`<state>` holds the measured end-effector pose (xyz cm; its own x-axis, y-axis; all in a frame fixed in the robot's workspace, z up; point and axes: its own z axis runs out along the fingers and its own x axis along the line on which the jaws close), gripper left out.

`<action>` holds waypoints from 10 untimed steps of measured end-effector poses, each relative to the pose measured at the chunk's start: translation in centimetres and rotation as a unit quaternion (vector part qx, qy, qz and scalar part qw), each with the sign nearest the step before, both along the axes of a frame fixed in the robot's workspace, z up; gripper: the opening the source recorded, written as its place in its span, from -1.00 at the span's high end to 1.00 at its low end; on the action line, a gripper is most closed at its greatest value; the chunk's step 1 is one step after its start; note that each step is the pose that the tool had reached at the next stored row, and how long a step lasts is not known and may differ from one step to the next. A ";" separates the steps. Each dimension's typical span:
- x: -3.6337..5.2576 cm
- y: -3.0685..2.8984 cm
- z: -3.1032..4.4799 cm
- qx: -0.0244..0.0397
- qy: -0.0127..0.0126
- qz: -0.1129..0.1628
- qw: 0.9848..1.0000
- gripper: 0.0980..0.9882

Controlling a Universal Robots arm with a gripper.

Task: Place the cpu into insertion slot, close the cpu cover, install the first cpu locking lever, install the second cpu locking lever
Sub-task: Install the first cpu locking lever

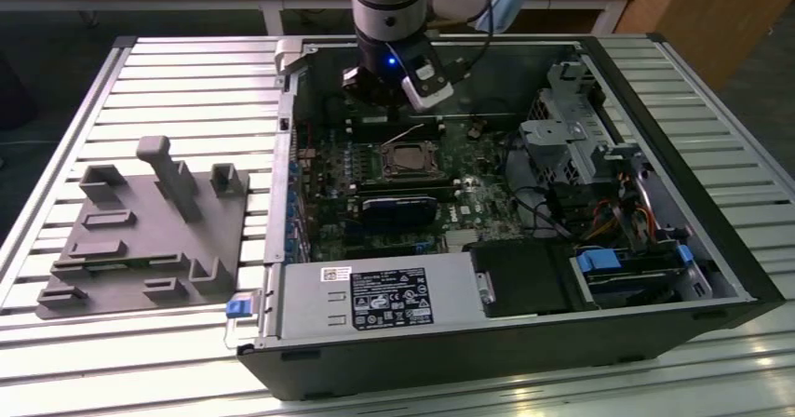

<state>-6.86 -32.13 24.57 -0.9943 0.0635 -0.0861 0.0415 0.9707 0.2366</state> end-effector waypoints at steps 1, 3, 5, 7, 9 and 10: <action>-0.02 0.00 -0.03 0.000 -0.005 0.000 1.000 0.98; -0.04 0.00 -0.11 0.000 -0.015 0.000 1.000 0.98; -0.04 0.00 -0.30 0.000 -0.019 0.000 1.000 0.98; -0.03 -0.01 -0.61 0.000 -0.020 0.000 1.000 0.98; -0.01 -0.01 -0.95 0.000 -0.020 0.000 1.000 0.98; 0.04 -0.01 -1.12 0.000 -0.020 0.000 1.000 0.98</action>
<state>-6.82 -32.14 23.44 -0.9899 0.0633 -0.1267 0.0317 0.9708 0.2376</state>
